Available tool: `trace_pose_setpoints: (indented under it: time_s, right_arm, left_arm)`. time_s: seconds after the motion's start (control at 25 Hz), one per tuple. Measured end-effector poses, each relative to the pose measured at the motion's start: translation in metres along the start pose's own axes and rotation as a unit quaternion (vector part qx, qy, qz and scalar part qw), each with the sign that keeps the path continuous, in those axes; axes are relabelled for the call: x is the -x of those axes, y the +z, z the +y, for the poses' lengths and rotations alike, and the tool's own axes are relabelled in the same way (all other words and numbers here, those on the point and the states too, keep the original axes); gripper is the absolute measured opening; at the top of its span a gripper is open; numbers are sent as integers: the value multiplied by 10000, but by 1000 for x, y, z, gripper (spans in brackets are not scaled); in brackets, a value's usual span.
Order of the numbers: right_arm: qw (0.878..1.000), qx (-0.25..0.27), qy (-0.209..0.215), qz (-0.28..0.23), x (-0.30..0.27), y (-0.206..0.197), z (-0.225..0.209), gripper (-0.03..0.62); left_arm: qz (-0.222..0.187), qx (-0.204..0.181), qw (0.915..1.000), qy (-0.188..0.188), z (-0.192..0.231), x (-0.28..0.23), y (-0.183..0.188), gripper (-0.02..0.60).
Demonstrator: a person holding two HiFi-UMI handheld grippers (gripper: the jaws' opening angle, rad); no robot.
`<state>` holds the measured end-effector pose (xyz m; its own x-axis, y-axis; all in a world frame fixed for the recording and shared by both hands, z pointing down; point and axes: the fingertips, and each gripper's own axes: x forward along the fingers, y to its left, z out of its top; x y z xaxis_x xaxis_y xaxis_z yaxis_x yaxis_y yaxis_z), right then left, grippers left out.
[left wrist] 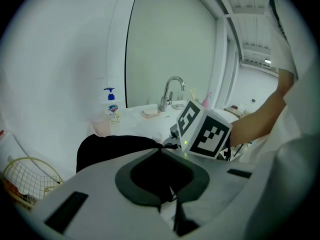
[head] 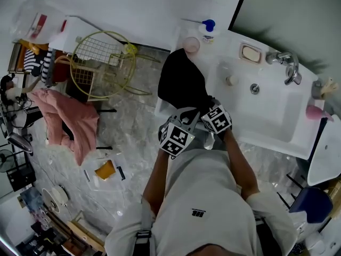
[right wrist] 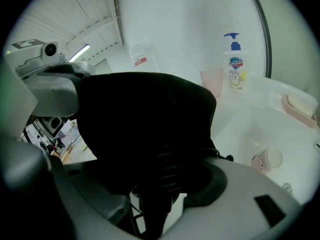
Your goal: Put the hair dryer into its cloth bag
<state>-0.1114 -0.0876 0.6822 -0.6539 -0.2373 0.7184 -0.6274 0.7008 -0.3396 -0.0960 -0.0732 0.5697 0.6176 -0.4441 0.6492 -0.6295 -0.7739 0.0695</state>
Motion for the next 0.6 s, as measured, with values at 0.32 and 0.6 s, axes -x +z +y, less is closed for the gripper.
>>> trace_pose_setpoints:
  time_s: [0.32, 0.6]
  right_arm:
    - [9988, -413, -69, -239, 8, -13, 15, 265]
    - [9949, -878, -104, -489, 30, -38, 34, 265]
  left_arm:
    - [97, -400, 9990, -196, -18, 10, 6, 32]
    - [283, -700, 9949, -665, -61, 11, 6, 32]
